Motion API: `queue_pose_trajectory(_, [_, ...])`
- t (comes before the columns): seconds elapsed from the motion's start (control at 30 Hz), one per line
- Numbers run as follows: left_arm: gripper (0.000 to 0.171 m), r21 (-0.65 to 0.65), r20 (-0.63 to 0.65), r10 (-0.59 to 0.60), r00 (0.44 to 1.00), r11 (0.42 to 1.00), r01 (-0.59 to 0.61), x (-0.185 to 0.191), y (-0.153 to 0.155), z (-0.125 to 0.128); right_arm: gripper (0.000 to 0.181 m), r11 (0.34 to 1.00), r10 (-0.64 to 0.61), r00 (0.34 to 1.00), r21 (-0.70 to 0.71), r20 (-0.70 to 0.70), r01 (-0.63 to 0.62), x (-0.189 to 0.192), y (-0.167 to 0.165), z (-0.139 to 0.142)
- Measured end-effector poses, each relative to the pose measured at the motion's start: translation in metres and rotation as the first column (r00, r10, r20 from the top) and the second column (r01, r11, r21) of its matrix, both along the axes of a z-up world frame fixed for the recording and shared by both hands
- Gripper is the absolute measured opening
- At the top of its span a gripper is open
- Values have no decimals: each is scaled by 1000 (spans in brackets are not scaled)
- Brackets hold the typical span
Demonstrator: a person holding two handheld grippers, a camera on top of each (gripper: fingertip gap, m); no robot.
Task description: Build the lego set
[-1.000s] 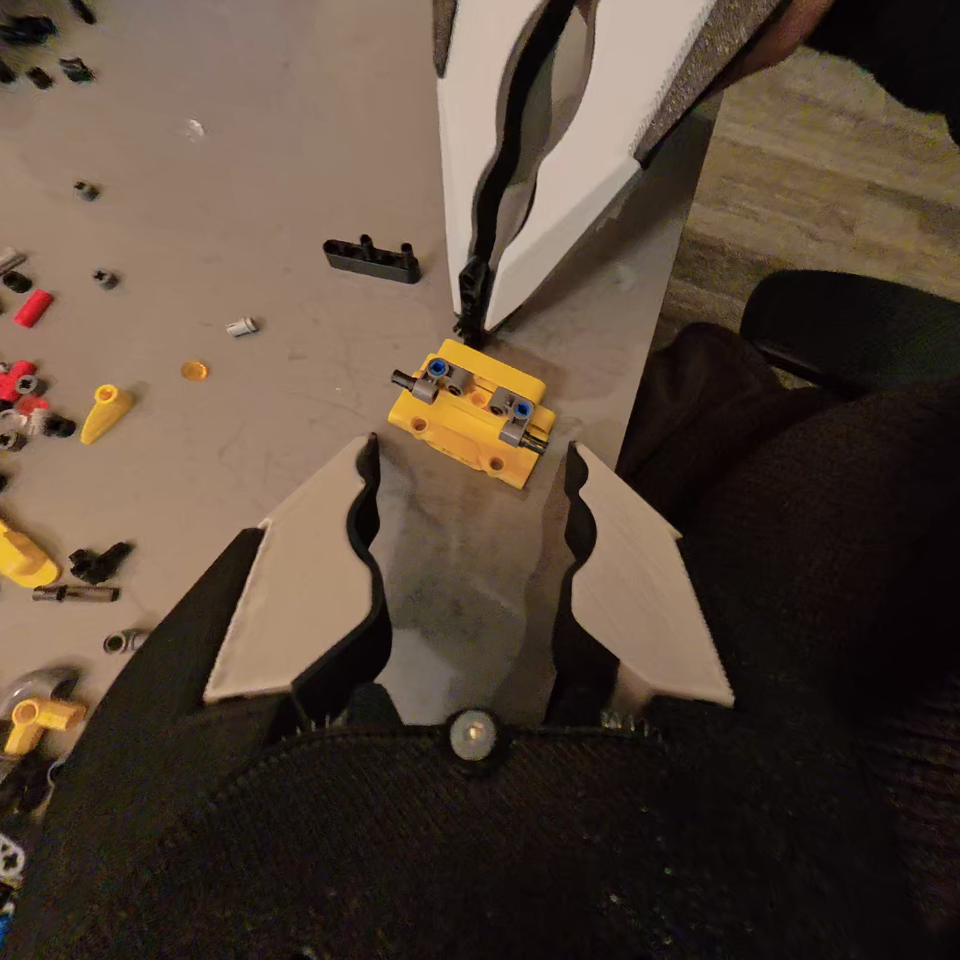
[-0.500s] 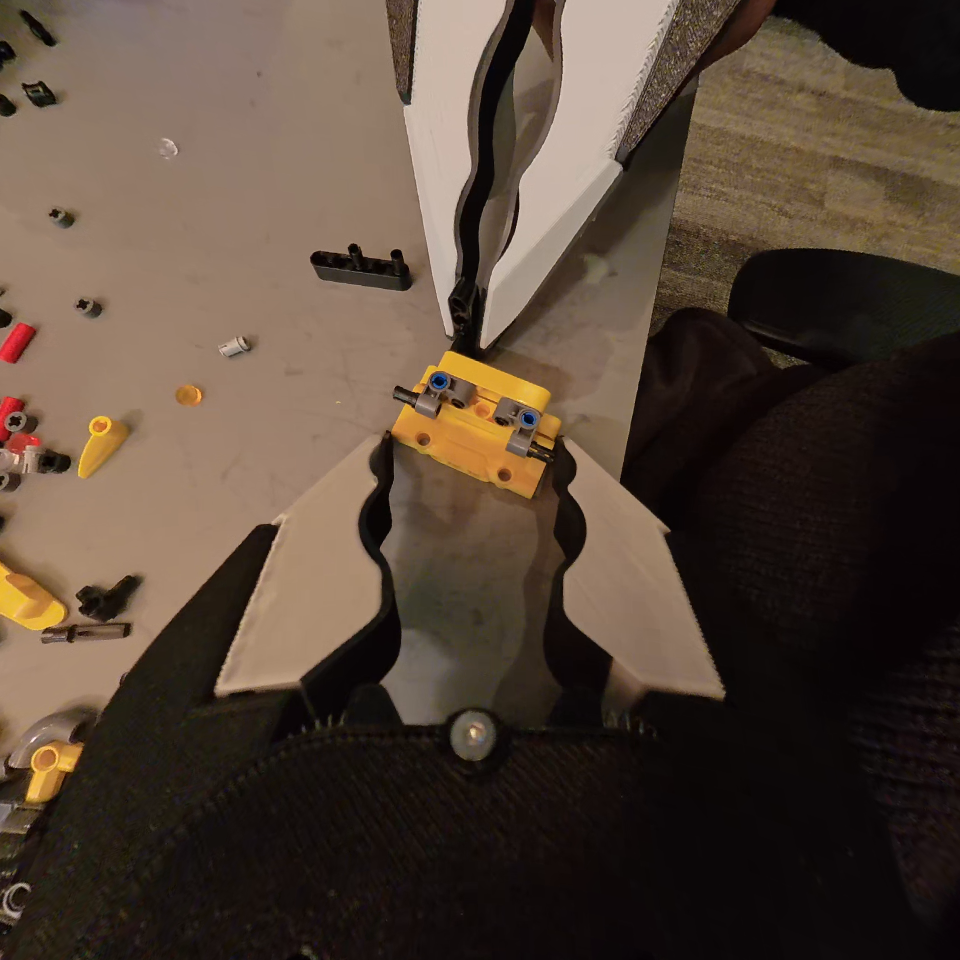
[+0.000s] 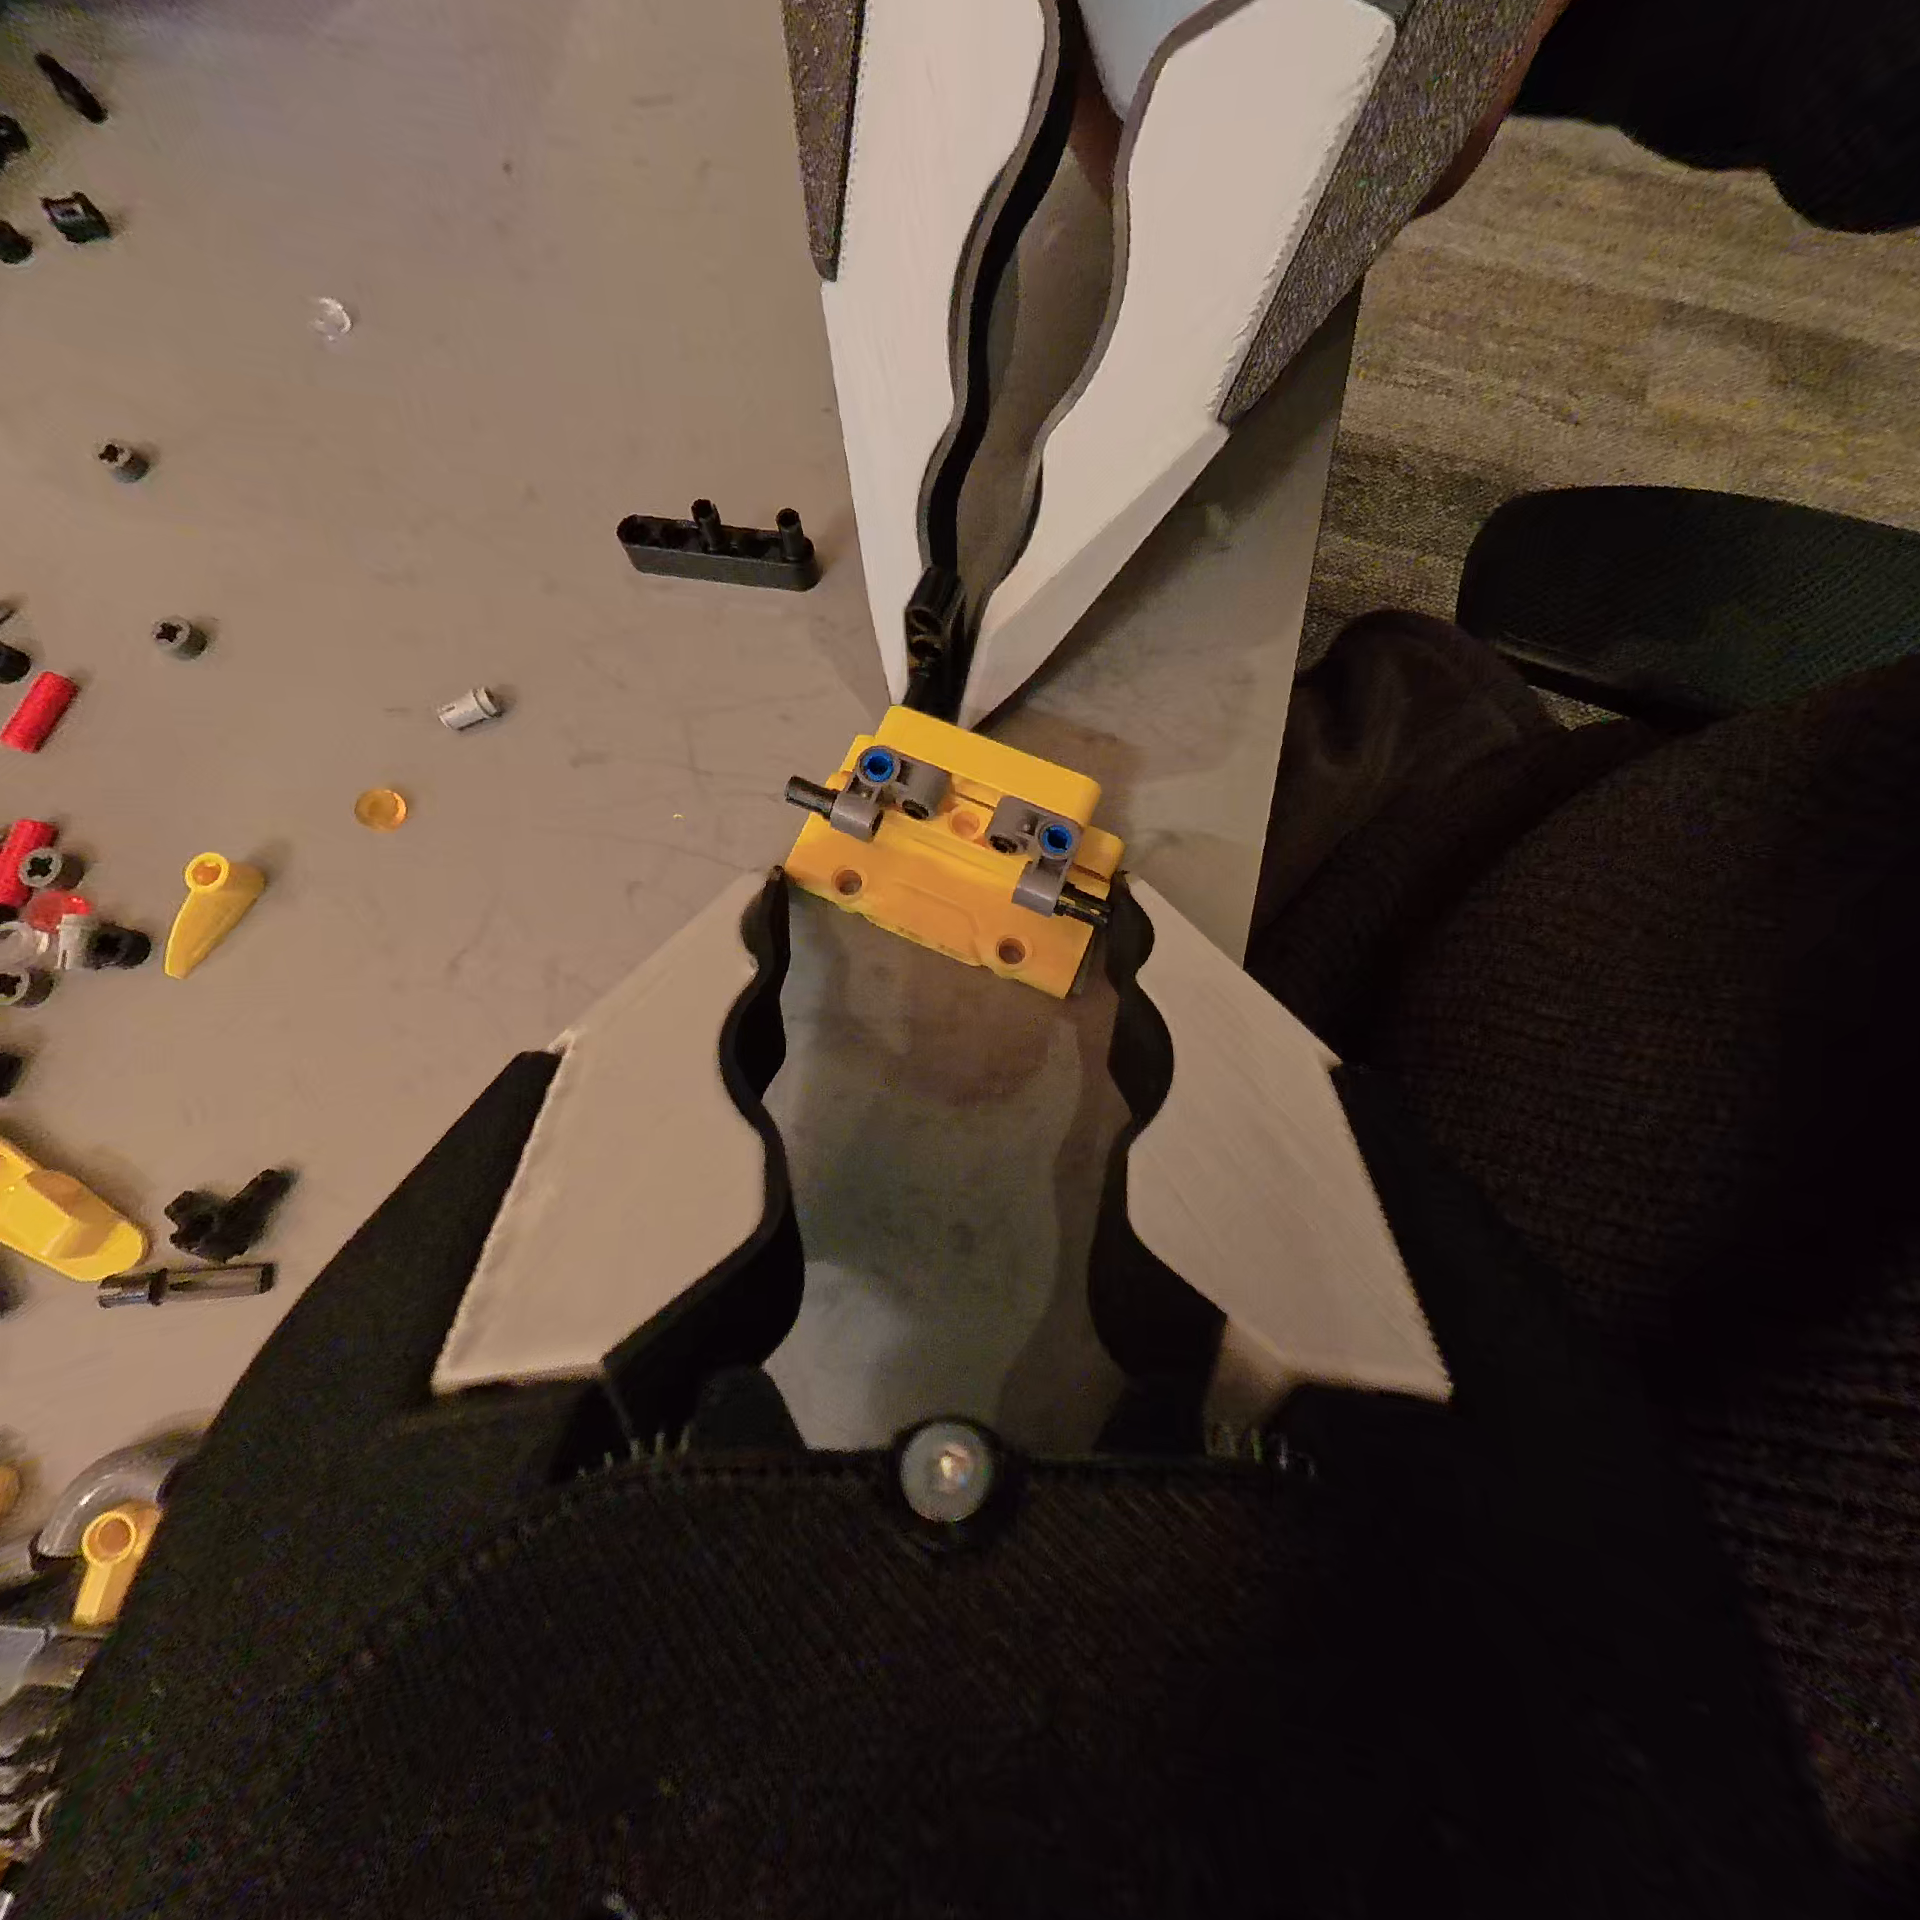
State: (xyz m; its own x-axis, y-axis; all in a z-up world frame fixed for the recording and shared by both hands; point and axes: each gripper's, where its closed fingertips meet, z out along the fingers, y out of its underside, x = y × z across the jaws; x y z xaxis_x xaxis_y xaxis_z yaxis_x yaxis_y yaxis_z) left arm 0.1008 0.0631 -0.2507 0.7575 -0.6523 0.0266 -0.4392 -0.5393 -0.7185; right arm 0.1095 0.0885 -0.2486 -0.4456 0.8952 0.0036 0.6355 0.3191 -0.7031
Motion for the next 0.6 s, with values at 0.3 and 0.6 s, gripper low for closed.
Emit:
queue_pose_trajectory(0.3, [60,5,-6,-12,1000,1000,12,0,0,0,6,1000,13,1000,16,7,-13,0,0,0])
queue_pose_trajectory(0.6, [59,3,-4,-12,1000,1000,12,0,0,0,6,998,42,999,43,-23,-41,-1,0,0])
